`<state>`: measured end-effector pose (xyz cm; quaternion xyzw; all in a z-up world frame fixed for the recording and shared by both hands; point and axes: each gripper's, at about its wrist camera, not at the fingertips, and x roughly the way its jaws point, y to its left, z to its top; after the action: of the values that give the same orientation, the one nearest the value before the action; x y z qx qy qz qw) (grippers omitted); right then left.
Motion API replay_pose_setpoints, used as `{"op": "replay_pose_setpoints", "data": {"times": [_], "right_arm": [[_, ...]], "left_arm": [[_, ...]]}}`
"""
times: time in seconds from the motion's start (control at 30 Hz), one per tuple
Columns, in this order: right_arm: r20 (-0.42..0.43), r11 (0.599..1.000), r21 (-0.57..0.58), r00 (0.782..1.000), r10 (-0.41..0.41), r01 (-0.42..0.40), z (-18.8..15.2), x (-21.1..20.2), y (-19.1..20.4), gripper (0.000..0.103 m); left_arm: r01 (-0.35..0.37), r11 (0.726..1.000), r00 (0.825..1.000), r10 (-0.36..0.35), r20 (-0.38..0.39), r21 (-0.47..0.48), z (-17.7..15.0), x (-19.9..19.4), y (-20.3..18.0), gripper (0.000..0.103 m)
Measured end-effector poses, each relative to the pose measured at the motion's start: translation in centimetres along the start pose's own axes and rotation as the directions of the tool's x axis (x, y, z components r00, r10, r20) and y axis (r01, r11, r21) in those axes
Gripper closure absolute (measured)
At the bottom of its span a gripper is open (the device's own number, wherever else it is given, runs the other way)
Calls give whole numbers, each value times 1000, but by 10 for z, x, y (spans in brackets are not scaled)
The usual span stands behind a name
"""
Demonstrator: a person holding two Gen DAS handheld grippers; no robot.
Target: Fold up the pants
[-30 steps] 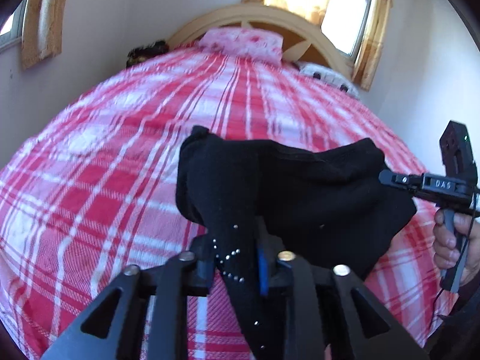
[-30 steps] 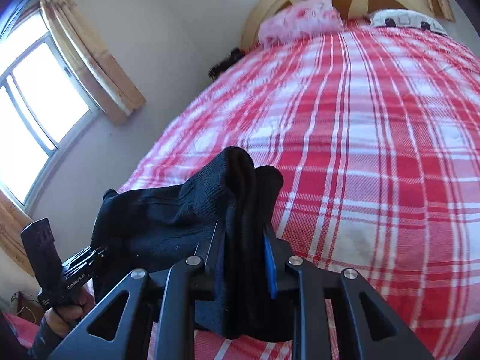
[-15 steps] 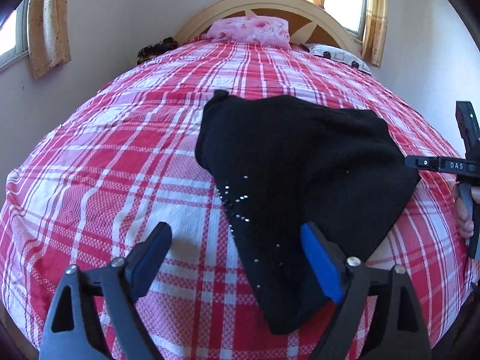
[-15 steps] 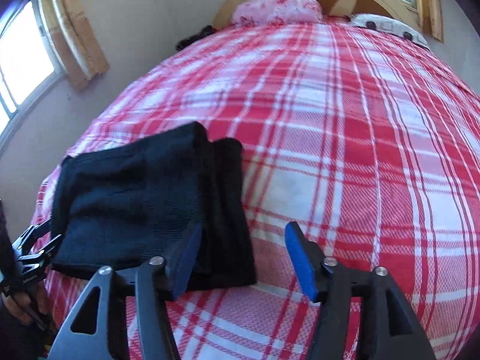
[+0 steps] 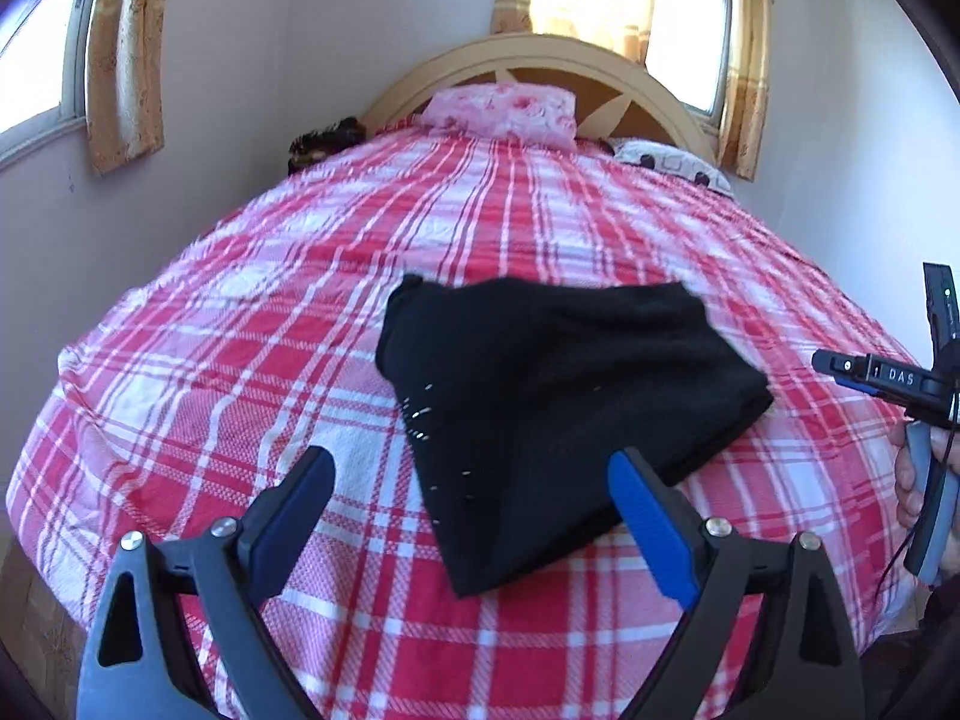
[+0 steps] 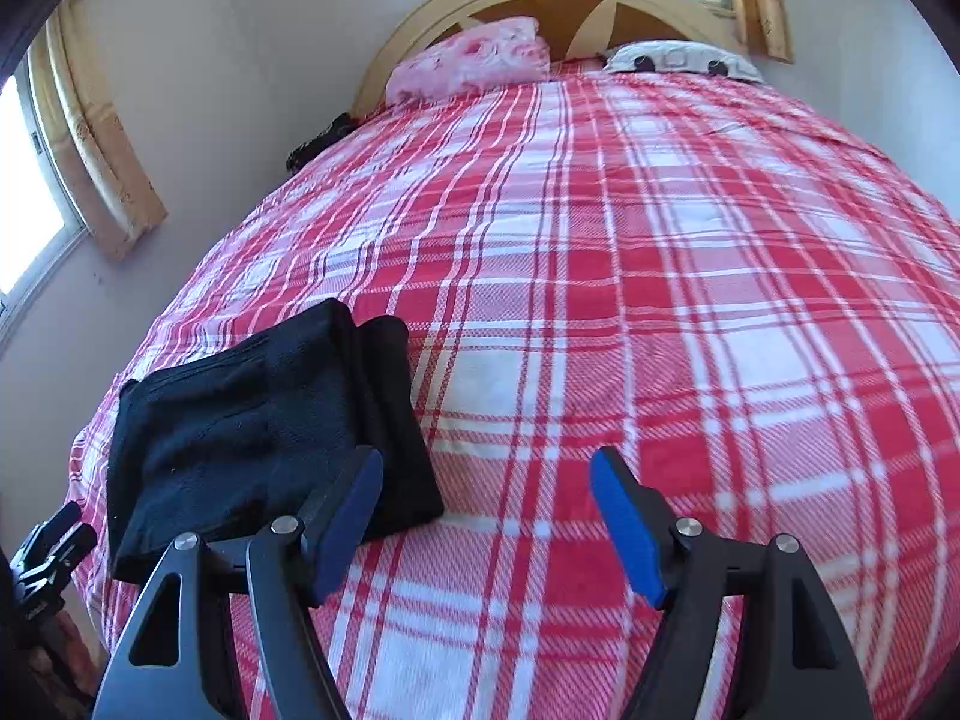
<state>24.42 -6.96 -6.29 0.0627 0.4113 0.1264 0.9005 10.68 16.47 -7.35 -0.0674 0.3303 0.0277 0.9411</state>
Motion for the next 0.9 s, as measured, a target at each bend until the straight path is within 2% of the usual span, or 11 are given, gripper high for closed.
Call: {"op": "replay_pose_setpoints", "data": {"times": [0.17,0.37,0.9], "right_arm": [[83,1000,-10,996,17,-17,-19,-48,10,30],[158,997,-83,987,12,1,-39,-89,31,30],[201,984,-173,976,79,-44,-63,-138,72,30]], "left_arm": [[15,1000,999,-16,49,22,3,-25,-14,8],[28,999,996,-30,80,32,0,-44,-25,8],[30,999,990,-34,134,30,-4,-68,-30,8]]}}
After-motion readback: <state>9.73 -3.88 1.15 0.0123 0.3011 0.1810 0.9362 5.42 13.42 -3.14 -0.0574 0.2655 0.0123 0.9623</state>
